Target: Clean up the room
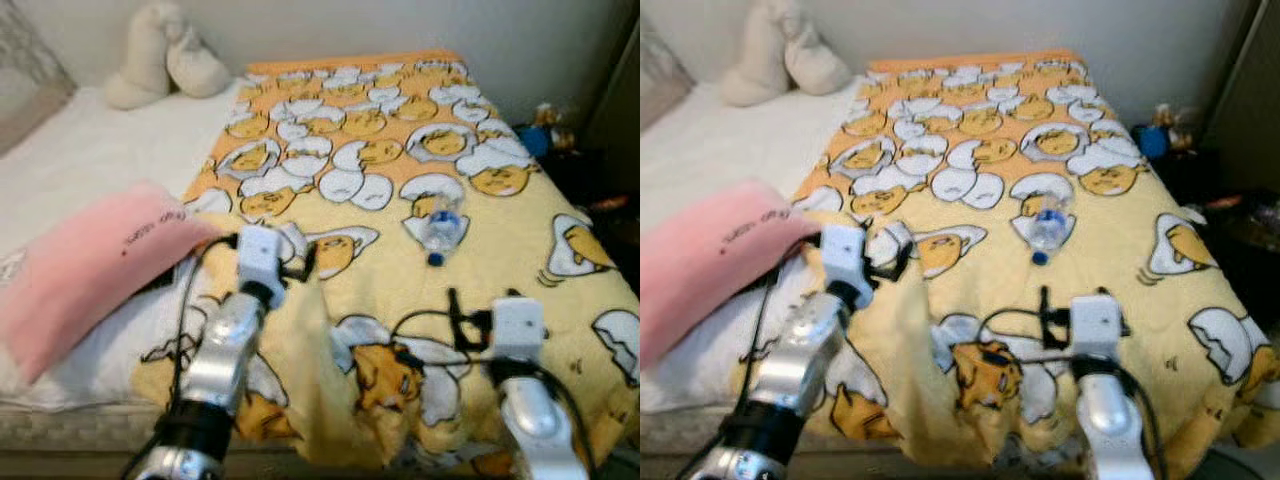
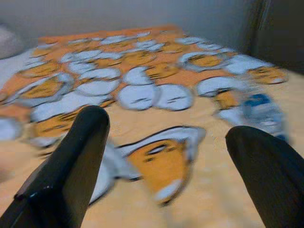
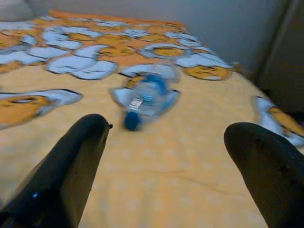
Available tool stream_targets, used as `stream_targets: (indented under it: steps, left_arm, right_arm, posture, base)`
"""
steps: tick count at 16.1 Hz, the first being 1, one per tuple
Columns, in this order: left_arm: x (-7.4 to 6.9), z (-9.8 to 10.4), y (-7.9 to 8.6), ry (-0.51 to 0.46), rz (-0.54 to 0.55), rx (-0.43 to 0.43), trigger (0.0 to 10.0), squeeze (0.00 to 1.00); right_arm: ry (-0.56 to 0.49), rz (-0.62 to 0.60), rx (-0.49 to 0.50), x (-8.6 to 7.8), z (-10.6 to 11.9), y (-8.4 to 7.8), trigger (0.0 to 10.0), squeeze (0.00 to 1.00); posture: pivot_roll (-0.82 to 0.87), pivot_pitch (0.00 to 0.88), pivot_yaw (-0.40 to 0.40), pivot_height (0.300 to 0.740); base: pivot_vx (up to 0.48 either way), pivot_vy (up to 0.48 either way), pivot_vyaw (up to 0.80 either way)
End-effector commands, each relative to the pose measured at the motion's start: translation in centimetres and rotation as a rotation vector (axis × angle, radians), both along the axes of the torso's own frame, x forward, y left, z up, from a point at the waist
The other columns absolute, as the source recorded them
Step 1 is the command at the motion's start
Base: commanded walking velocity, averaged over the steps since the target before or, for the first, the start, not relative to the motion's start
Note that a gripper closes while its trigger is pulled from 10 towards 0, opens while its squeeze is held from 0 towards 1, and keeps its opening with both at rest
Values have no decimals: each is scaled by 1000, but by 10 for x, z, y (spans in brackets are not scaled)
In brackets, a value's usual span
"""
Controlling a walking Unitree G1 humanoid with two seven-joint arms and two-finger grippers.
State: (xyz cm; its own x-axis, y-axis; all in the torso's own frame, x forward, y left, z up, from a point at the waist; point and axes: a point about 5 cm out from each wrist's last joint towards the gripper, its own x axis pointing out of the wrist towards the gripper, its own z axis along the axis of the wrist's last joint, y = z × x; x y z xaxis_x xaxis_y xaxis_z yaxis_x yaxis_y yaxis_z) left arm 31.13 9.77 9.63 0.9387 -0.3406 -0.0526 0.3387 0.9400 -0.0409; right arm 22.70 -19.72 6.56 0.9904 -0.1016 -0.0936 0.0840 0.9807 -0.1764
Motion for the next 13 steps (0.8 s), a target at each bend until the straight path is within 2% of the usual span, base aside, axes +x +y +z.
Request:
stream_targets:
  steps: [1, 5, 13]
  left_arm:
    - [2, 3, 5, -12, 2, 23, 10000, 0]
    - [1, 2, 5, -14, -10, 14, 10000, 0]
    - [1, 7, 2, -33, -56, -7, 10000, 0]
  right_arm:
    - [9, 5, 11, -2, -2, 4, 10000, 0]
    - [8, 10, 13, -3, -2, 6, 10000, 0]
    - [4, 13, 10, -2, -2, 7, 10000, 0]
  posture:
    - [-240, 0, 131, 730]
    - [-243, 0, 133, 730]
    - [-242, 0, 136, 730]
  base:
    - [0, 0, 0]
    - [0, 0, 0]
    - [455, 0, 0]
